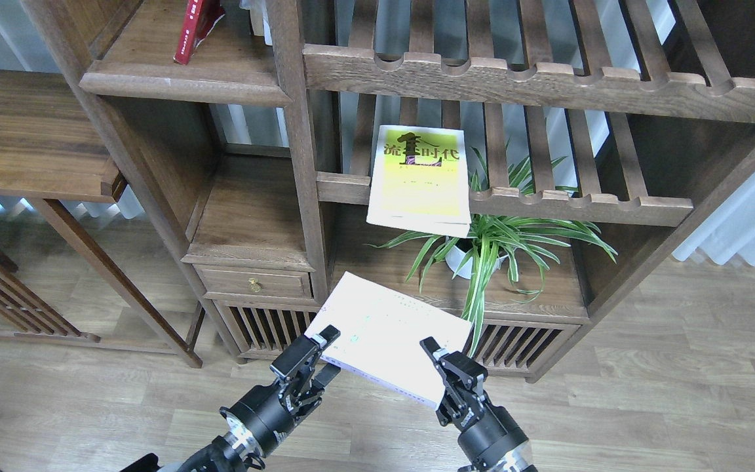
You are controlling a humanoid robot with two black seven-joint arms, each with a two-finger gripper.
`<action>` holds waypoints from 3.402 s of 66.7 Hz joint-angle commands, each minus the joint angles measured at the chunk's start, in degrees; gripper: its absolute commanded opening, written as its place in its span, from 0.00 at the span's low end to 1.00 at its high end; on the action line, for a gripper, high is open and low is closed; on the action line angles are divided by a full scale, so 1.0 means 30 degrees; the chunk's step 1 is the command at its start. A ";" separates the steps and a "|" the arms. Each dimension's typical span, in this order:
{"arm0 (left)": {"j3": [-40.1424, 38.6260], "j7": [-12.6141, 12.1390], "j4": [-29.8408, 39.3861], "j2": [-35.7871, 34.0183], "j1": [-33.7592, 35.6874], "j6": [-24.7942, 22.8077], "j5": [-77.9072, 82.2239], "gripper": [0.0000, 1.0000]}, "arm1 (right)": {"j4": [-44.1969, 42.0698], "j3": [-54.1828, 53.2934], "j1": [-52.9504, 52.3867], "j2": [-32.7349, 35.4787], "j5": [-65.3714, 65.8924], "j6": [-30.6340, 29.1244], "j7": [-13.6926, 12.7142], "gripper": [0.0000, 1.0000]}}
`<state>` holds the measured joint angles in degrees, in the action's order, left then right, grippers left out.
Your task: Organize books on shelf
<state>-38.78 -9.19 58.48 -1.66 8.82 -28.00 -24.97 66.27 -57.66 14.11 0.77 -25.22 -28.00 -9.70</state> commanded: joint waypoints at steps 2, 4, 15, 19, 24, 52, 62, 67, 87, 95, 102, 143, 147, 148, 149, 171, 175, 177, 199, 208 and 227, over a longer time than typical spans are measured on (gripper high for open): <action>0.0035 -0.0014 -0.0420 0.0289 0.0018 -0.0001 0.0034 0.98 | 0.0030 0.0411 0.0480 -0.0256 0.0672 -0.0001 -0.0018 0.06; 0.0035 -0.0014 -0.0420 0.0319 0.0018 -0.0001 0.0063 0.96 | 0.0059 0.0440 0.0539 -0.0256 0.0790 -0.0001 -0.0018 0.06; 0.0240 -0.0102 -0.1181 0.0553 -0.0098 -0.0001 0.0092 0.65 | 0.0117 0.0645 0.1095 -0.0256 0.1639 -0.0001 -0.0018 0.06; 0.0562 -0.0102 -0.1299 0.0553 -0.0099 -0.0001 0.0092 0.58 | 0.0117 0.0908 0.1213 -0.0256 0.1844 -0.0001 -0.0018 0.06; 0.0826 -0.0131 -0.1386 0.0553 -0.0128 -0.0001 0.0092 0.35 | 0.0117 0.0997 0.1243 -0.0256 0.1991 -0.0001 -0.0018 0.06; 0.0680 -0.0893 -0.0714 0.0203 -0.0275 -0.0001 -0.0025 0.04 | 0.0088 0.0704 0.0950 -0.0228 0.3162 -0.0001 0.0012 0.90; 0.0271 -0.0893 0.0019 -0.1554 -0.0245 -0.0001 -0.0054 0.04 | 0.0059 0.0352 0.0803 0.1501 0.3397 -0.0001 0.0129 0.99; 0.0153 -0.0893 0.0516 -0.2112 -0.0275 -0.0001 -0.0054 0.04 | 0.0030 0.0352 0.0803 0.1619 0.3397 -0.0001 0.0158 0.99; -0.0871 -0.1040 0.4177 -0.9228 -0.0421 -0.0001 0.0005 0.04 | -0.0088 -0.0174 0.0803 0.3201 0.3339 -0.0001 0.0275 0.99; -0.2451 -0.1010 0.6783 -1.3531 -0.0450 -0.0001 -0.0200 0.04 | -0.0088 -0.0585 0.0657 0.3201 0.3368 -0.0001 0.0217 0.99; -0.3801 -0.0952 0.6934 -1.5939 -0.0070 -0.0001 -0.0406 0.04 | -0.0088 -0.0585 0.0393 0.3172 0.3368 -0.0001 0.0217 0.99; -0.3539 -0.1536 0.6787 -2.4349 1.1236 -0.0001 -0.5533 0.05 | -0.0117 -0.0497 0.0305 0.3083 0.3368 -0.0001 0.0188 0.99; -0.3422 -0.2385 0.6495 -2.4291 1.2524 -0.0001 -0.4891 0.05 | -0.0117 -0.0468 0.0305 0.3054 0.3368 -0.0001 0.0188 0.99; -0.3422 -0.2532 0.6378 -2.4262 1.2760 -0.0001 -0.4685 0.05 | -0.0117 -0.0468 0.0305 0.3054 0.3368 -0.0001 0.0159 0.99; -0.3451 -0.2650 0.6319 -2.4203 1.2966 -0.0001 -0.4538 0.05 | -0.0117 -0.0468 0.0276 0.3054 0.3368 -0.0001 0.0158 0.99; -0.3216 -0.5315 0.3213 -2.0601 1.9295 -0.0001 0.3255 0.05 | -0.0088 -0.0468 0.0305 0.2849 0.3368 -0.0001 0.0158 0.99; -0.3333 -0.5844 0.2833 -2.0044 1.9763 -0.0001 0.4309 0.05 | -0.0088 -0.0526 0.0334 0.2849 0.3368 -0.0001 0.0158 0.99; -0.3334 -0.5932 0.2511 -1.9721 2.0144 -0.0001 0.5245 0.05 | -0.0088 -0.0526 0.0363 0.2878 0.3368 -0.0001 0.0158 0.99; -0.3539 -0.5903 0.0108 -1.6704 2.2401 -0.0001 1.0434 0.05 | -0.0058 -0.0585 0.0393 0.2849 0.3339 -0.0001 0.0188 0.99; -0.3685 -0.5757 -0.0537 -1.5180 2.2518 -0.0001 1.1928 0.05 | -0.0029 -0.0614 0.0393 0.2703 0.3339 -0.0001 0.0217 0.99; -0.3773 -0.4849 -0.2411 -1.2778 2.3514 -0.0001 1.3920 0.05 | -0.0029 -0.0614 0.0422 0.2556 0.3339 -0.0001 0.0217 0.99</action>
<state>-50.11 -25.64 53.97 -42.41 78.29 -28.00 14.46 66.19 -59.50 15.37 8.48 -15.21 -28.00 -9.05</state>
